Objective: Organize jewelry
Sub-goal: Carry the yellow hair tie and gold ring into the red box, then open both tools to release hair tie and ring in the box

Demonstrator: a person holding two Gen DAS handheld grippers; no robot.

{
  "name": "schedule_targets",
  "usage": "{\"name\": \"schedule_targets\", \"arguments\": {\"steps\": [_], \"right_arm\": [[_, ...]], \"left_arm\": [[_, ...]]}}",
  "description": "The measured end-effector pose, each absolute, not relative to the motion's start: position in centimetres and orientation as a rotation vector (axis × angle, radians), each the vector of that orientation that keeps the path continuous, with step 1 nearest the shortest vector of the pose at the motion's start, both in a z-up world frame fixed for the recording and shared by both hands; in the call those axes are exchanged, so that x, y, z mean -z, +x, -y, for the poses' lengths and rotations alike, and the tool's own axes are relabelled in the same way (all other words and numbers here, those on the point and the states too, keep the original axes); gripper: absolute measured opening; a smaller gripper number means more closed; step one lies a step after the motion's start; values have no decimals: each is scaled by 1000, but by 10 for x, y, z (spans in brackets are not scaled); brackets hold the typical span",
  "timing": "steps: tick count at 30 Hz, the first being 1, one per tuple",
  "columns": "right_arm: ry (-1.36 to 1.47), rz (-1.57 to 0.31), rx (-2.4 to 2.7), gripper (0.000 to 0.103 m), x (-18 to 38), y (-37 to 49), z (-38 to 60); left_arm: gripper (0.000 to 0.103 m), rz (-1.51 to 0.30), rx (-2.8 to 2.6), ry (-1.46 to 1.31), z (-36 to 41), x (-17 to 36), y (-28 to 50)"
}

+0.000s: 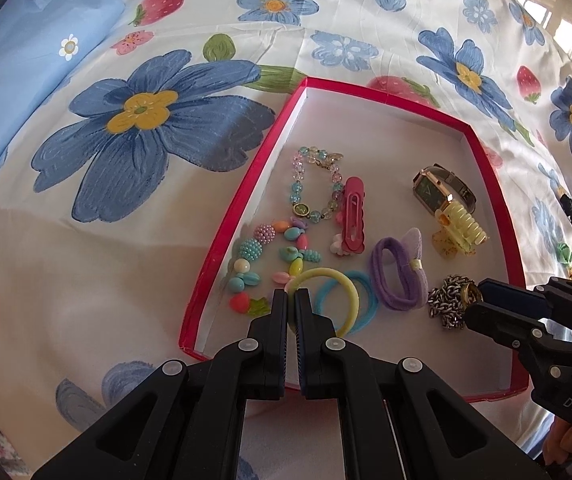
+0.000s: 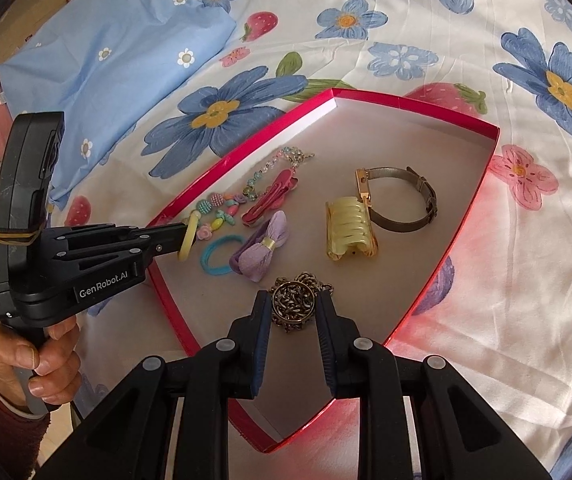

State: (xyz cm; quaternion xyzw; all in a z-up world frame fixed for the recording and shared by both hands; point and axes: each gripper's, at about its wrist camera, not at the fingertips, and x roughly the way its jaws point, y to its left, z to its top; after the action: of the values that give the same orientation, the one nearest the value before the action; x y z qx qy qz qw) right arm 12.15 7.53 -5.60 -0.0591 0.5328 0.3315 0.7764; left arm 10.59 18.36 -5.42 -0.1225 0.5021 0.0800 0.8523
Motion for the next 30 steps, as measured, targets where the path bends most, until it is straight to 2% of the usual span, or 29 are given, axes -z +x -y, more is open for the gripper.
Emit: {"name": "schedule_targets", "arguments": {"steps": [15,17,19,30], "right_arm": [[-193,-1161,-715,23,59,121,-86],[-197,-1162,-717,23,59,121,-86],[-196,-1162,-717,23,59,121,-86],[-190,-1163,-719,24,60,122,-85]], "left_arm": [[6,-1087,-181,-245,-179,63,113],[9,-1087,-178,-248,-179,63,113],[22,-1085,-183,-247,-179,62,112],[23,-1085,-185,-244,-179,62,112]]}}
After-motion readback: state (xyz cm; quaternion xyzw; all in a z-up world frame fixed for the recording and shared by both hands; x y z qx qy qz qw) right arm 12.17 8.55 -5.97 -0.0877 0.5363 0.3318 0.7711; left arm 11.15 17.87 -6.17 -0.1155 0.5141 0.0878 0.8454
